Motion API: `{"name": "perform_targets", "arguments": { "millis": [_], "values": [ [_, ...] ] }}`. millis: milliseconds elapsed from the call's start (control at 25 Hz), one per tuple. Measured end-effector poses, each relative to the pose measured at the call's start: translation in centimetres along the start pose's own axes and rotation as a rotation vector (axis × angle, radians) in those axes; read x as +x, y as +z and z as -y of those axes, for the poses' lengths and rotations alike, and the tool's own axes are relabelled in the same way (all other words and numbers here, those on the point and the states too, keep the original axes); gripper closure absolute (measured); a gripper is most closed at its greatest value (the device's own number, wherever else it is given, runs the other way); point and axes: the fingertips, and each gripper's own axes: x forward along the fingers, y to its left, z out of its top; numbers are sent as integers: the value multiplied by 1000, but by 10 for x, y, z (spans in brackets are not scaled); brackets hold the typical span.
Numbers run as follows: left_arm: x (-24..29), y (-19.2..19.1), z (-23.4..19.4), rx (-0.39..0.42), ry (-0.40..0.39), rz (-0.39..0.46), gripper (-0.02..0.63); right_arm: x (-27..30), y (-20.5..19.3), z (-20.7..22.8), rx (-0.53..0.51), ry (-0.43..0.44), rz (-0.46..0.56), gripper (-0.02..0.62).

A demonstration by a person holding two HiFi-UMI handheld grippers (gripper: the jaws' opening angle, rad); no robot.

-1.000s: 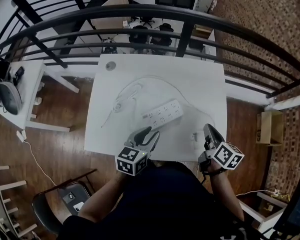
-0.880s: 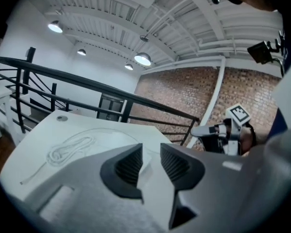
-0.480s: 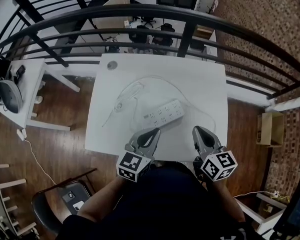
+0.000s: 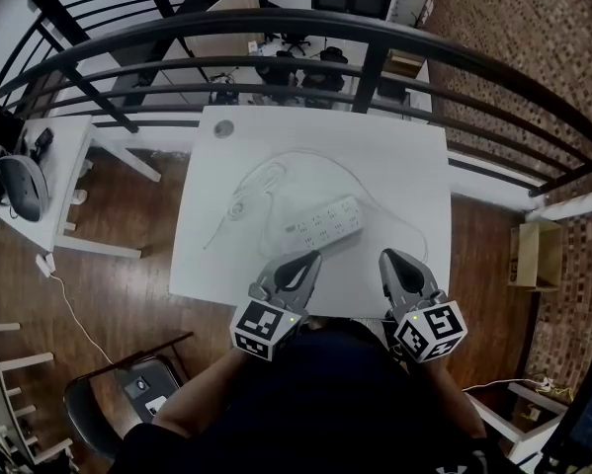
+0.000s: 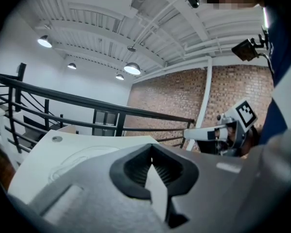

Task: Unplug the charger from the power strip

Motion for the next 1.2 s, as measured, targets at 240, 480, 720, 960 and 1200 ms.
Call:
{"name": "perform_targets", "arguments": {
  "millis": [240,480,720,960,1200],
  "values": [
    [0,2,4,5,-11,3,600,-2,1,0,-8,-4,9,584],
    [-2,3,7,8,-11,12,600,-6,1,1,-13,-10,13,584],
    [-2,1,10,7,-15,5,600,-10,2,4,-16,-23,20,584],
    [-1,-1,11,9,-15,2,600,-12,2,6,-15,-31,23,584],
    [-3,-1,10,10,-16,2,600,-12,2,4,-18,-31,23,584]
  ]
}}
